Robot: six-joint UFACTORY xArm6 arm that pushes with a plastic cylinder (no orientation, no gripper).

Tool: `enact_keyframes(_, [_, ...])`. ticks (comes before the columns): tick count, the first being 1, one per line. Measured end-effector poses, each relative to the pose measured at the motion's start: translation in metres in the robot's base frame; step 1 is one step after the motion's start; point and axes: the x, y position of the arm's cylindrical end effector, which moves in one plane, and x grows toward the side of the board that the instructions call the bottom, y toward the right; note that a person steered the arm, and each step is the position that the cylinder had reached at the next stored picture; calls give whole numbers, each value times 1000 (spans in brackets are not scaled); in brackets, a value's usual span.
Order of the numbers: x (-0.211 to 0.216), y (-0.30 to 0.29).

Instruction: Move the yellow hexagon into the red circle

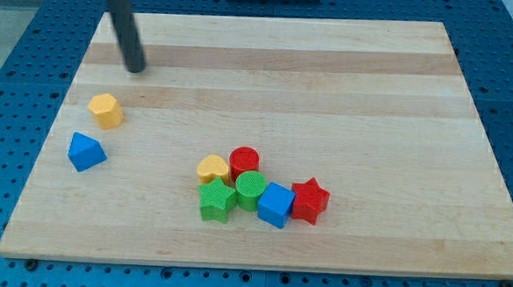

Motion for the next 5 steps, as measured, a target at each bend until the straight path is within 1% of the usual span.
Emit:
enact_keyframes(1, [0,-66])
enact_keyframes(5, [4,-66])
